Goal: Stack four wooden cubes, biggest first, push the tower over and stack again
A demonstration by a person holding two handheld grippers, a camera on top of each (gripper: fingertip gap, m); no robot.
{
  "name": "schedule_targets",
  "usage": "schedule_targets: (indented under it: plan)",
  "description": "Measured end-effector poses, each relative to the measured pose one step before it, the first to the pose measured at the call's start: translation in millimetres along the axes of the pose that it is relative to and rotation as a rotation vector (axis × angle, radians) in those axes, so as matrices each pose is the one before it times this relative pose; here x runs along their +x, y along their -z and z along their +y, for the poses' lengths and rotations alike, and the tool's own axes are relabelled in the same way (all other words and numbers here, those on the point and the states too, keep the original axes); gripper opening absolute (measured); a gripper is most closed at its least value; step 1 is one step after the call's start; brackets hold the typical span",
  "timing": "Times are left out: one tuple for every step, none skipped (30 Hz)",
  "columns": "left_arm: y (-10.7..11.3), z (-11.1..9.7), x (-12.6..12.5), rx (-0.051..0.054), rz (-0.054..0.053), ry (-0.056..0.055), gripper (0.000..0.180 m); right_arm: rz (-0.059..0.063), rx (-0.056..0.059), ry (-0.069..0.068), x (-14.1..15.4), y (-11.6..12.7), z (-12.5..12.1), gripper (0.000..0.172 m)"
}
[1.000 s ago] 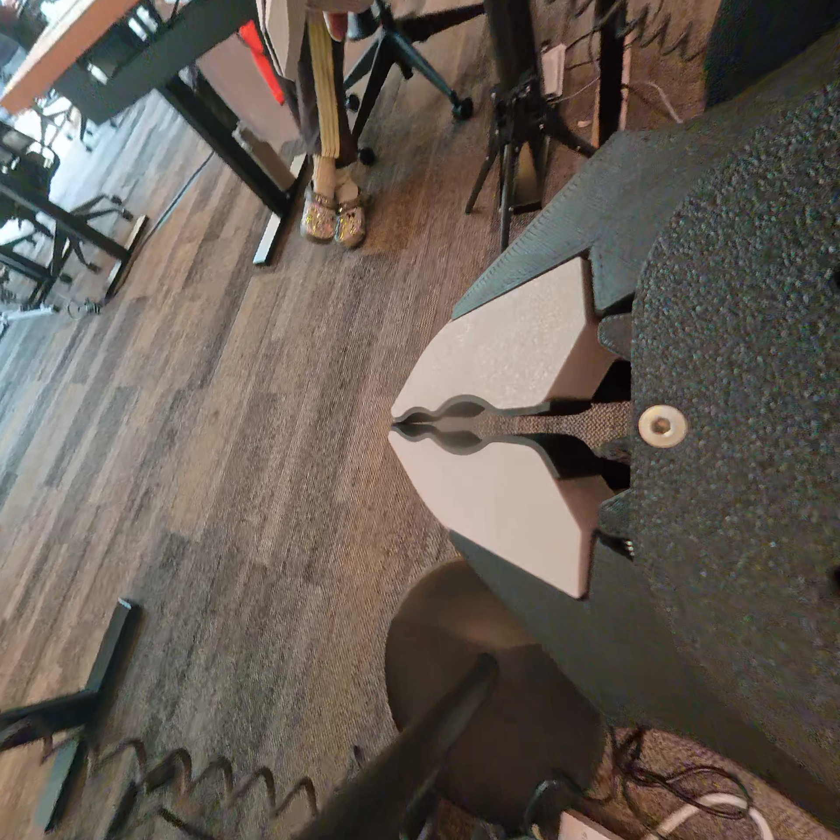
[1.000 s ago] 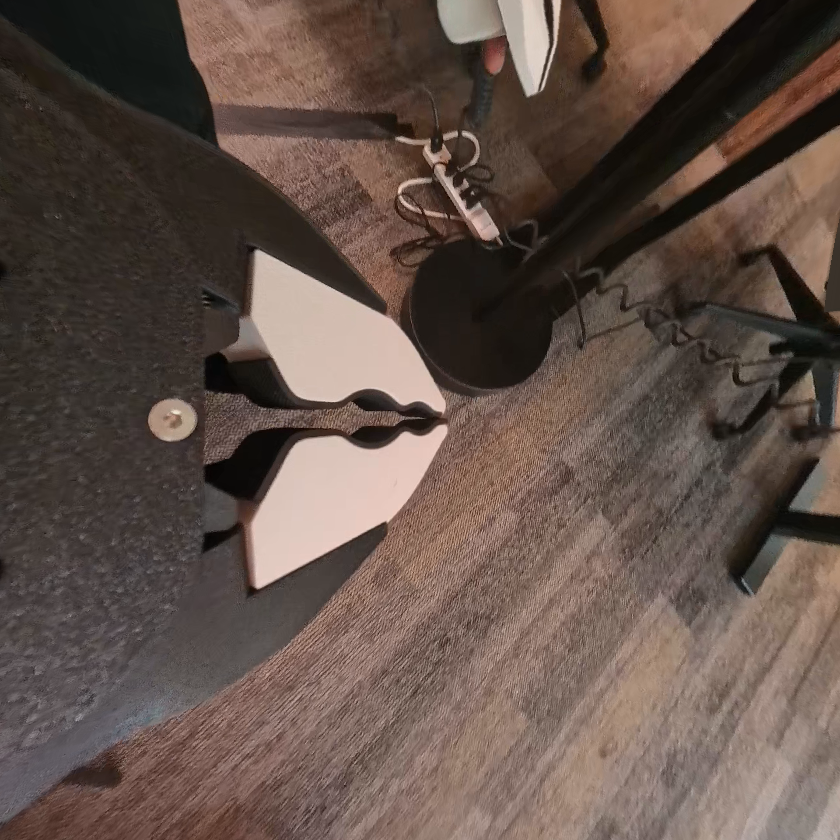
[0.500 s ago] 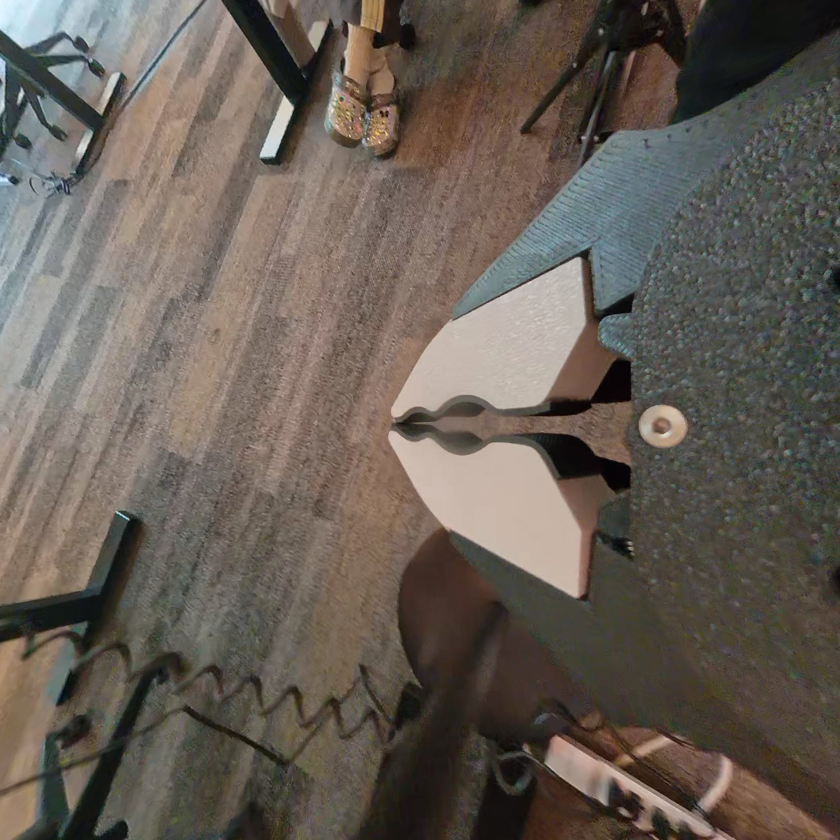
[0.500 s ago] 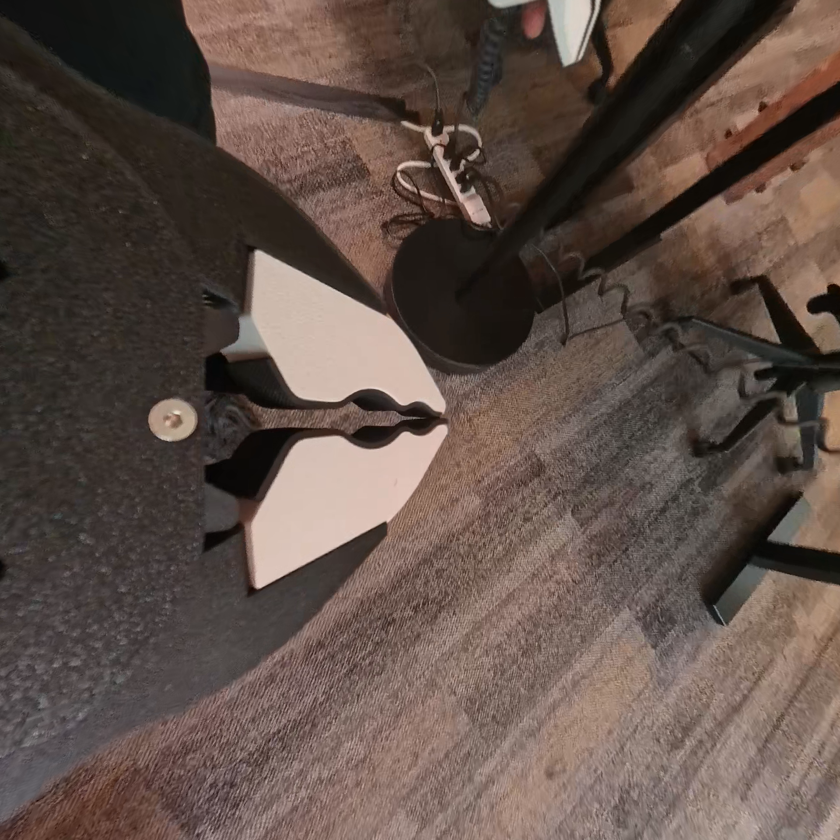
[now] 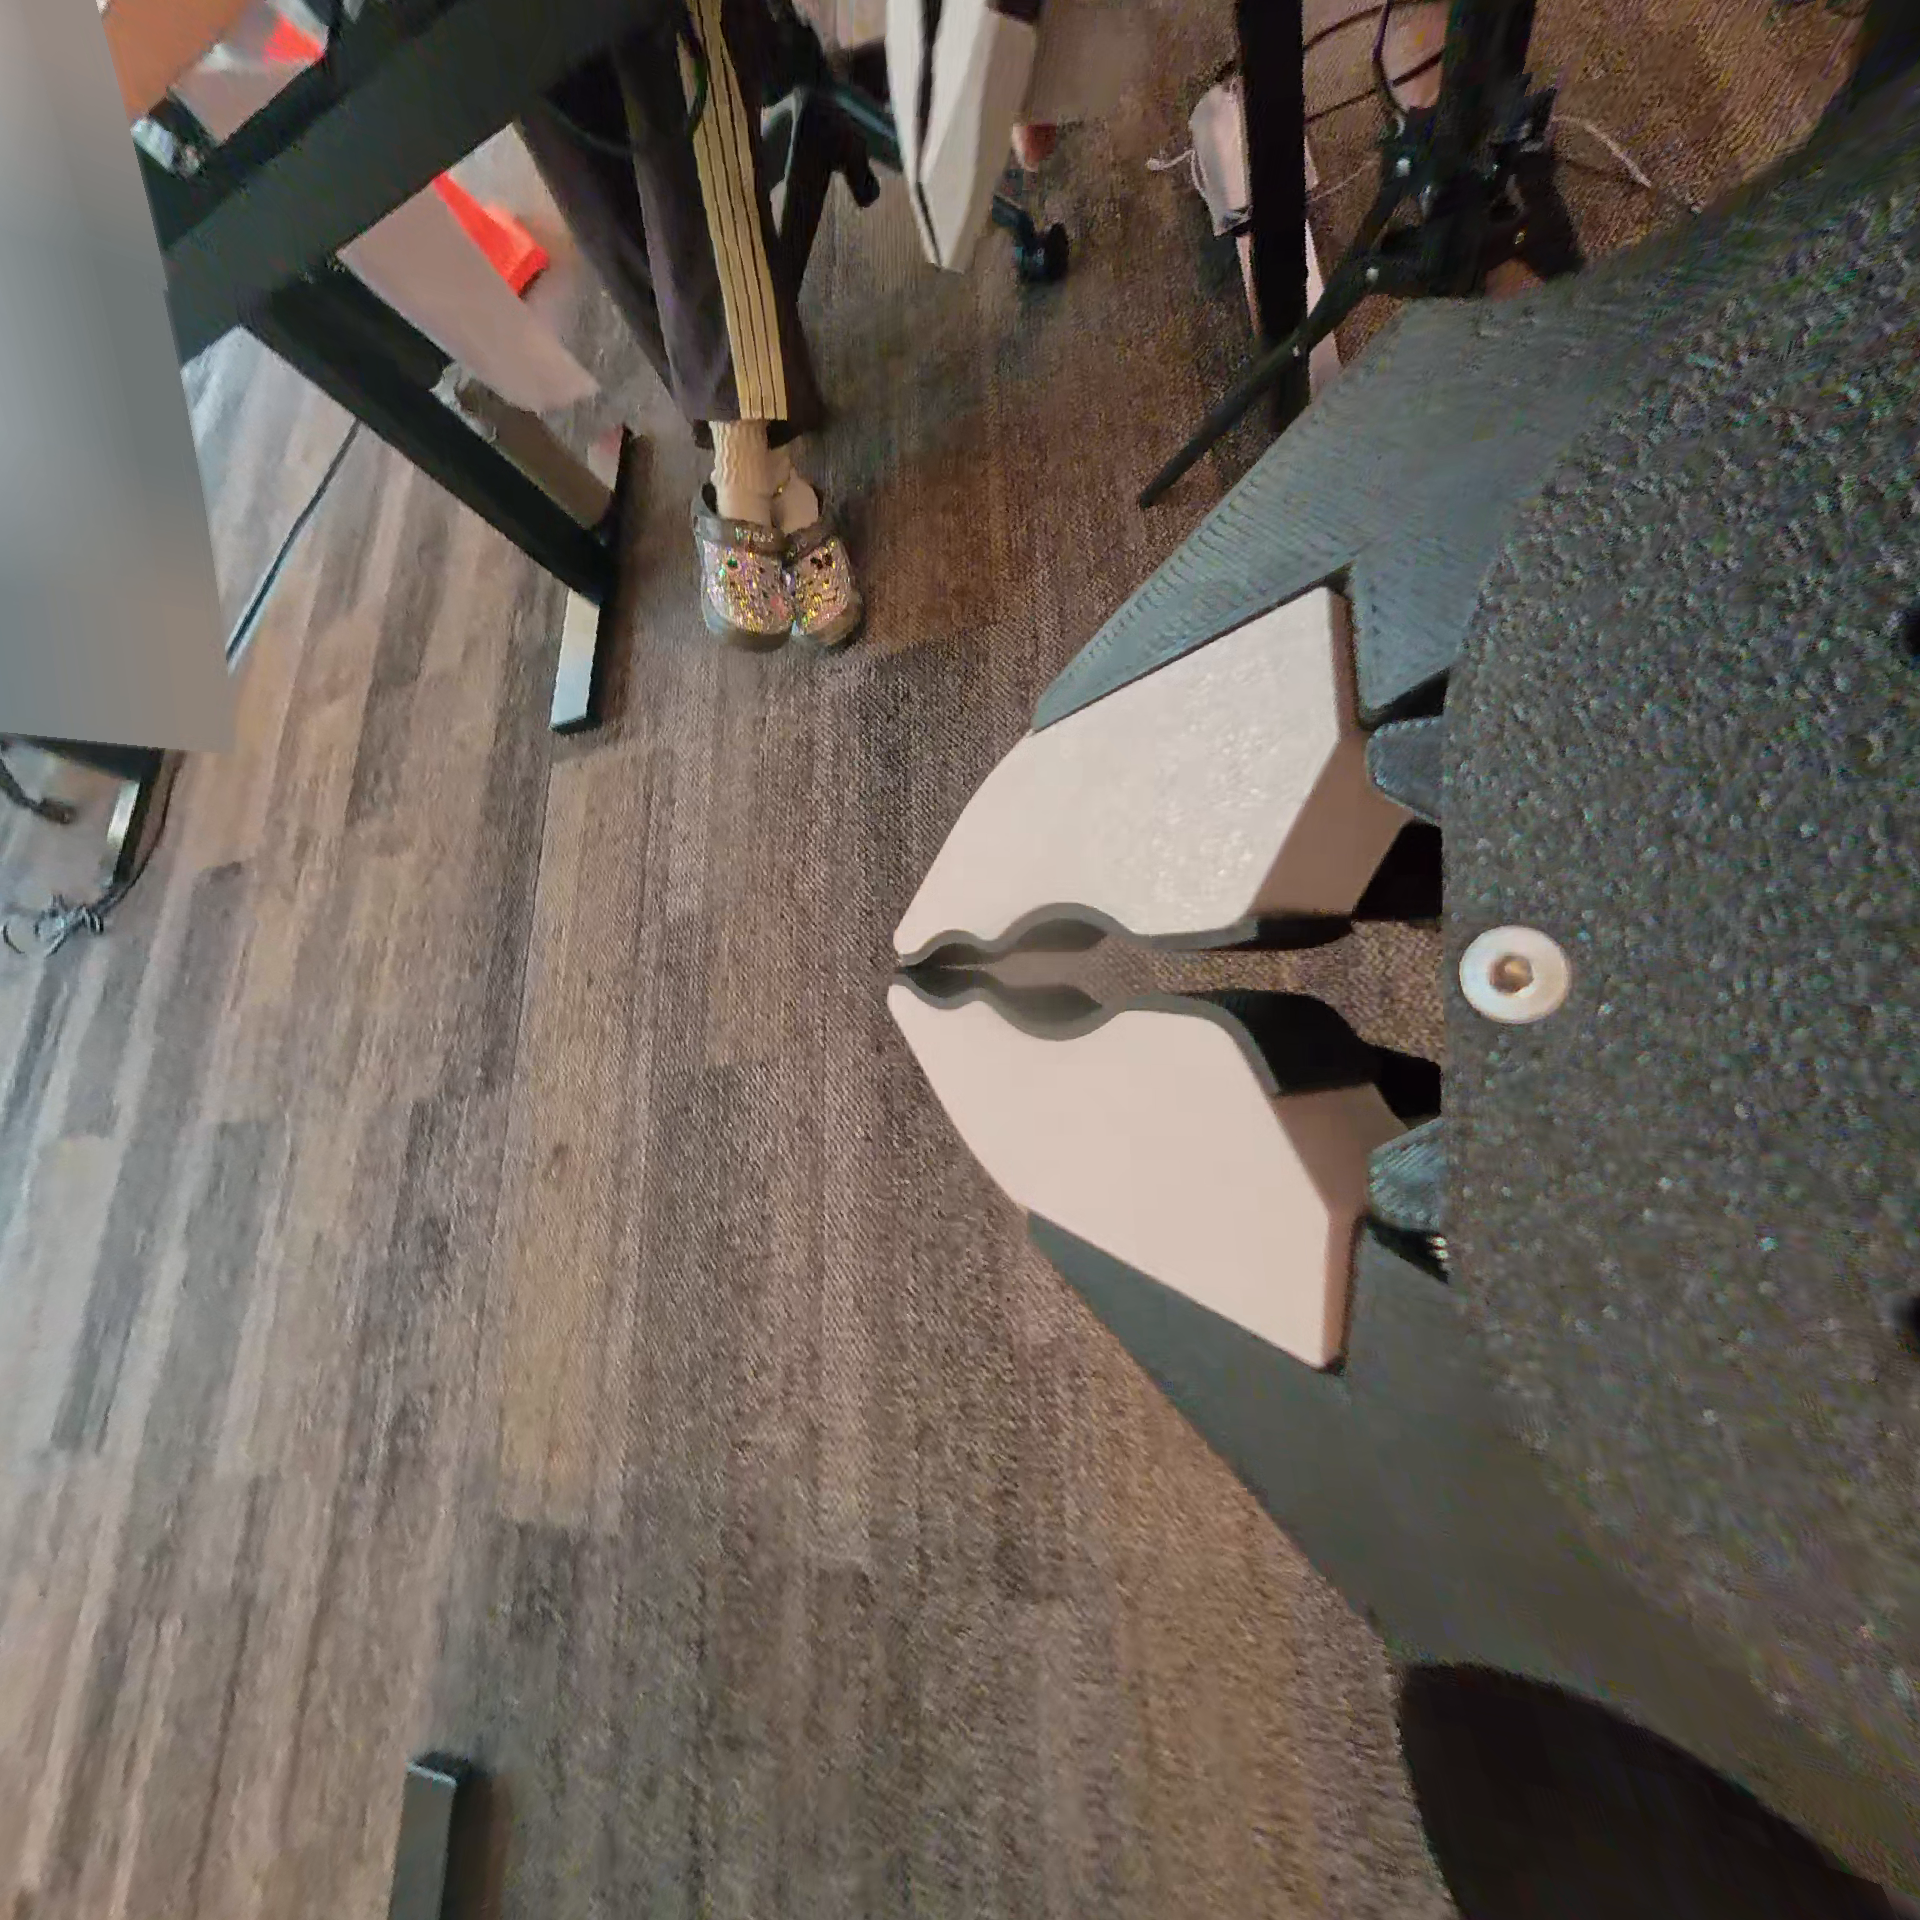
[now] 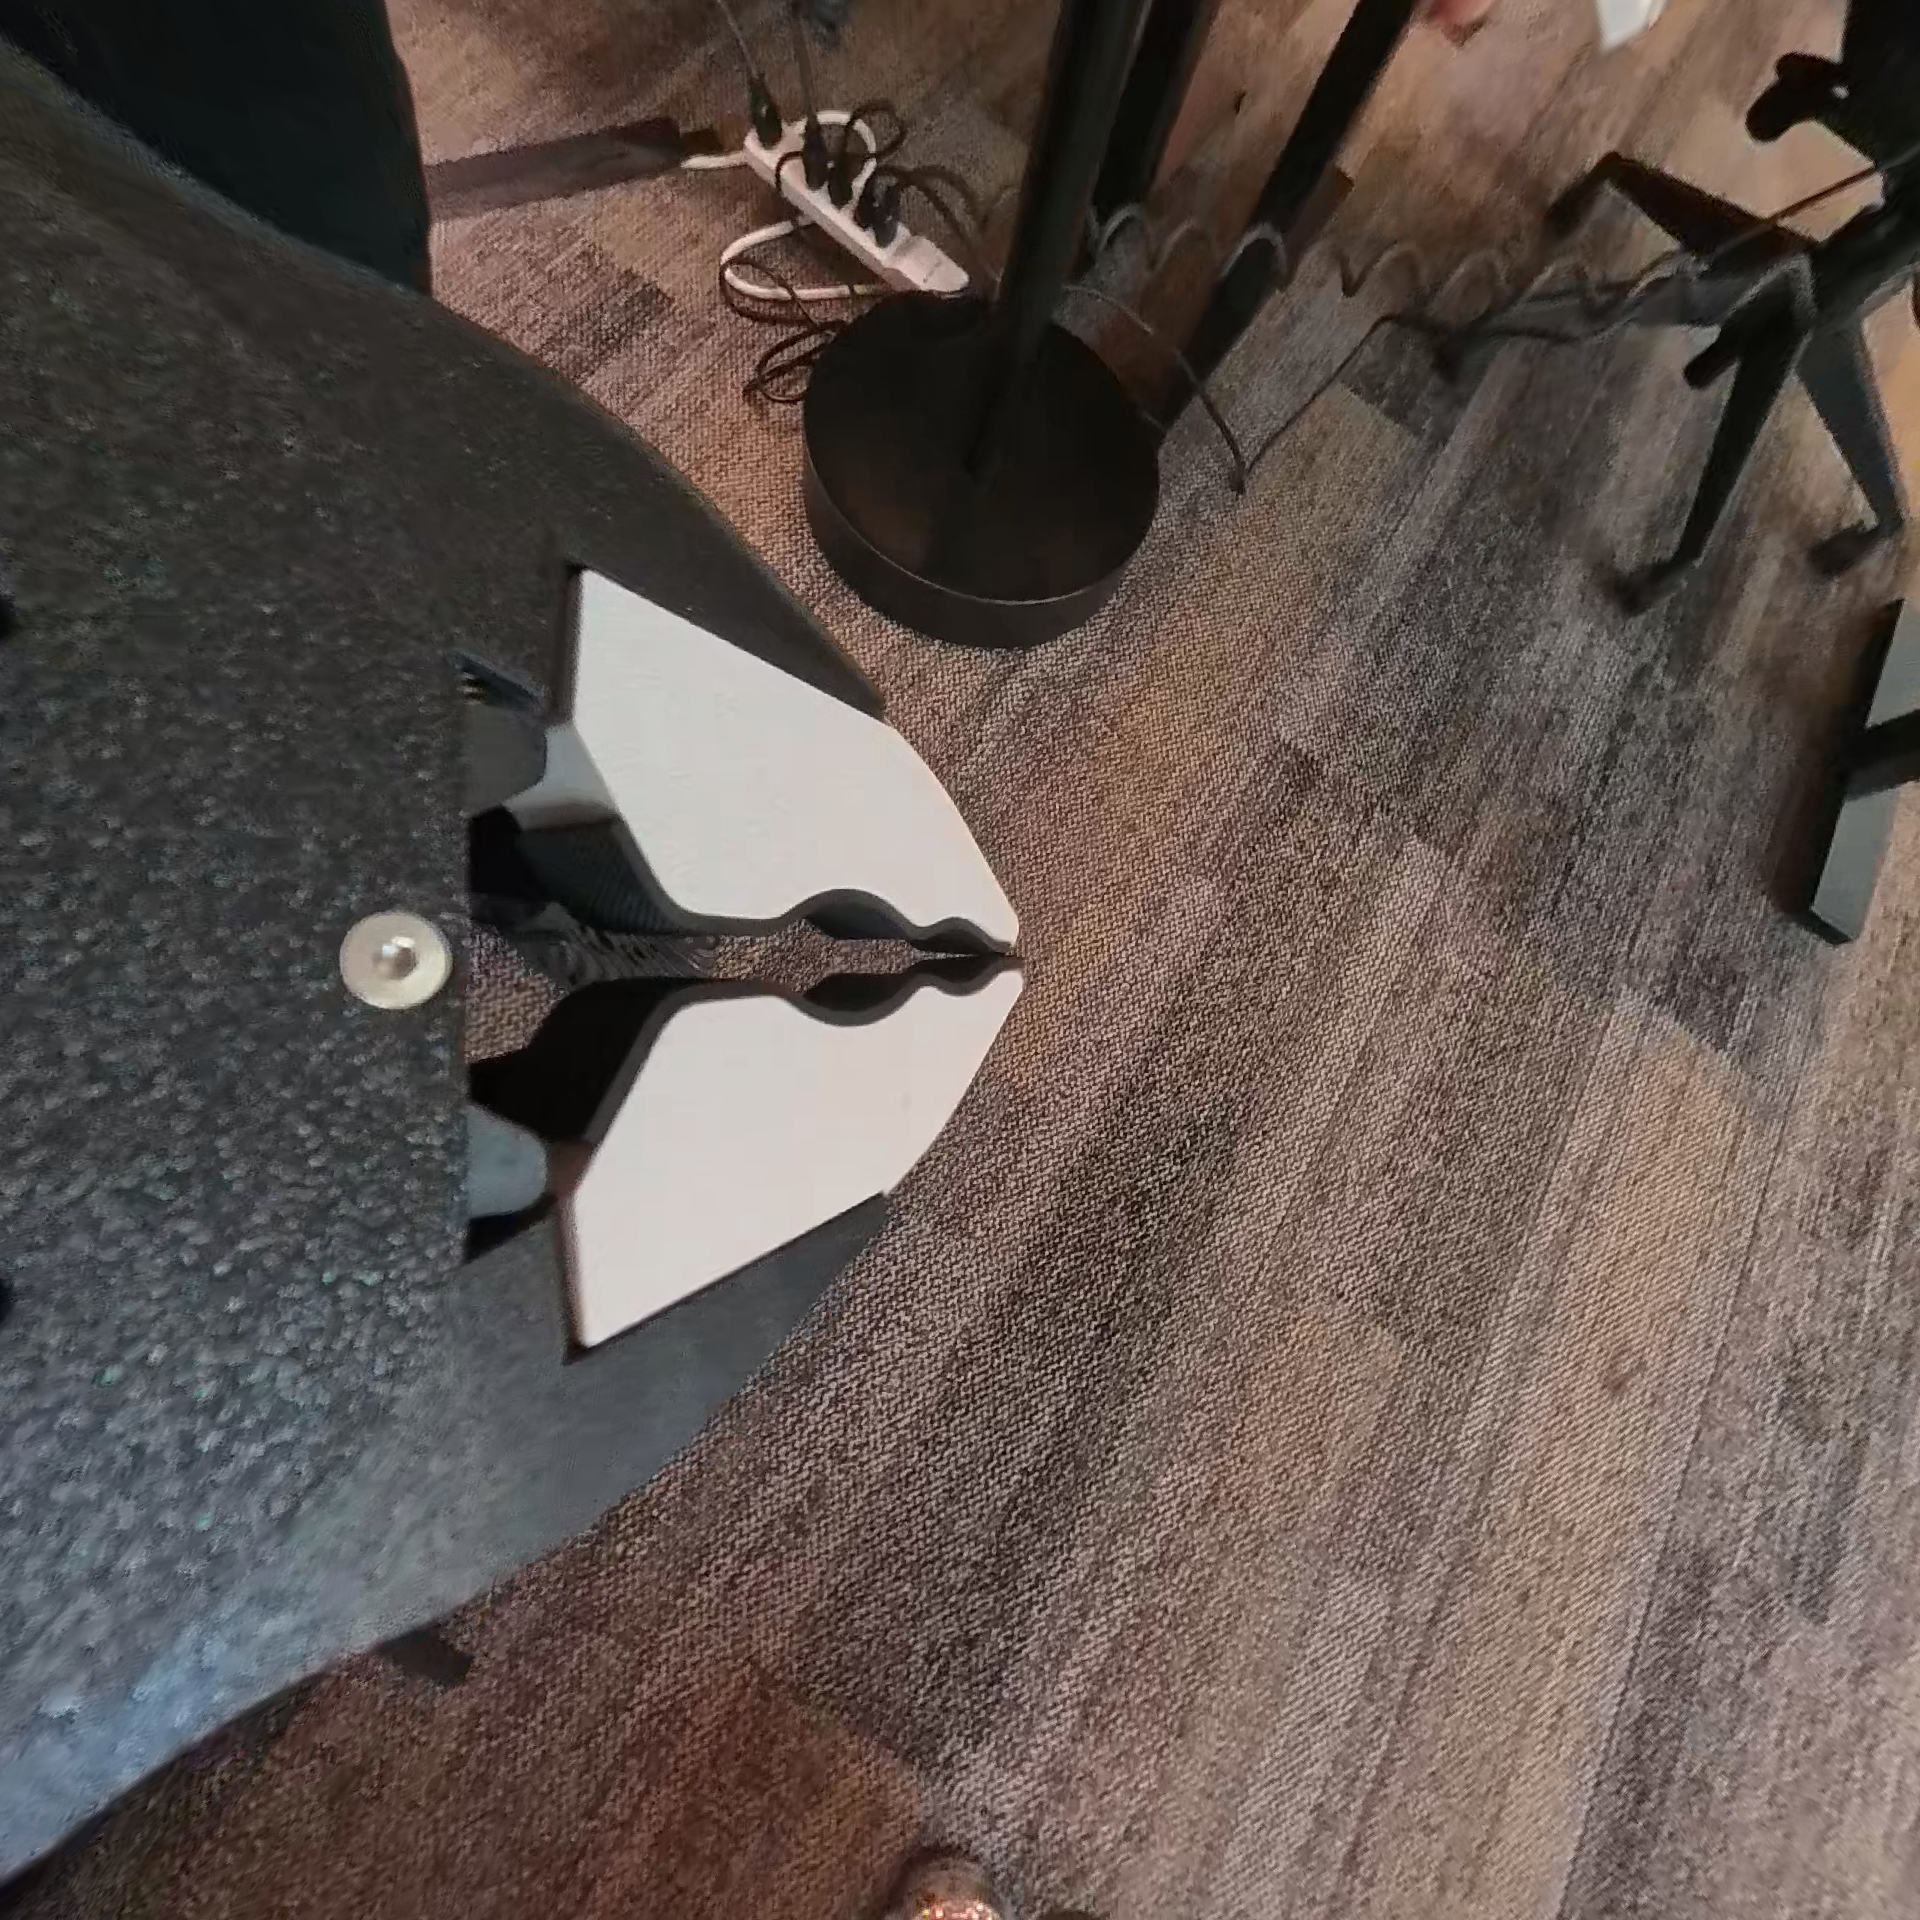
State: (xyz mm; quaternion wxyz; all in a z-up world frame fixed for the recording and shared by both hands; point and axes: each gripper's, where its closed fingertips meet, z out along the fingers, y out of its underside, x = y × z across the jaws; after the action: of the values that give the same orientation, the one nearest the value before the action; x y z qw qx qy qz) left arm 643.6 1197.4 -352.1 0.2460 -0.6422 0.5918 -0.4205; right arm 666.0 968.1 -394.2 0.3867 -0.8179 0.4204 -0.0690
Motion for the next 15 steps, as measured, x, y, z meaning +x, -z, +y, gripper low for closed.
schedule_targets:
  plan:
    - [-8.99, -5.71, 4.09, 0.0006, 0.014, -0.0085, 0.0, 0.0064, 0.001, -0.0136, 4.79, 0.22, 0.67, 0.0]
    - [-8.22, -4.27, 4.39, -0.0002, 0.0141, -0.0081, 0.0, 0.0078, 0.003, -0.0142, 4.87, 0.43, 0.17, 0.0]
    - [-7.48, -2.58, 4.36, -0.0034, 0.0133, -0.0092, 0.0, 0.0086, 0.0045, -0.0124, 4.98, 0.44, -0.33, 0.0]
    - [-6.63, -0.79, 3.21, -0.0067, 0.0084, -0.0106, 0.0, 0.0096, 0.0053, -0.0084, 5.11, 0.64, -0.97, 0.0]
    - [-6.03, 0.31, 1.87, -0.0079, 0.0035, -0.0059, 0.0, 0.0124, 0.0078, -0.003, 5.68, 1.14, -2.17, 0.0]
    - [-5.7, 0.51, 0.75, -0.0066, 0.0028, 0.0013, 0.0, 0.0122, 0.0098, -0.0002, 5.93, 1.31, -2.98, 0.0]
    - [-5.44, -0.19, -0.22, -0.0039, 0.0025, -0.0007, 0.0, 0.0124, 0.0082, 0.0003, 6.43, 1.01, -3.23, 0.0]
    - [-5.41, -0.85, -0.99, -0.0026, 0.0016, -0.0067, 0.0, 0.0136, 0.0059, -0.0014, 6.91, 0.6, -3.27, 0.0]
    - [-5.35, -0.76, -0.96, -0.0027, 0.0068, -0.0066, 0.0, 0.0121, 0.0039, -0.0012, 6.64, 0.22, -3.69, 0.0]
    - [-5.42, 0.2, -0.82, -0.005, 0.0113, -0.0044, 0.0, 0.0112, 0.0012, 0.0028, 6.34, -0.49, -4.01, 0.0]
    - [-5.32, 1.58, -0.95, -0.0086, 0.0155, -0.0047, 0.0, 0.0094, -0.0024, 0.0073, 5.46, -1.66, -4.32, 0.0]
    - [-4.95, 2.8, -1.67, -0.0125, 0.0158, -0.0071, 0.0, 0.01, -0.0039, 0.0114, 5.01, -2.94, -4.93, 0.0]
    - [-4.66, 3.04, -3.09, -0.0117, 0.0134, -0.0076, 0.0, 0.0104, -0.0032, 0.0127, 4.51, -4.53, -6.35, 0.0]
    - [-4.49, 3.23, -4.31, -0.0107, 0.0124, -0.0032, 0.0, 0.0083, -0.0024, 0.0099, 3.57, -6.0, -7.42, 0.0]
    - [-4.66, 3.55, -5.82, -0.0108, 0.0103, 0.0024, 0.0, 0.0062, -0.0023, 0.0068, 2.33, -7.27, -7.96, 0.0]
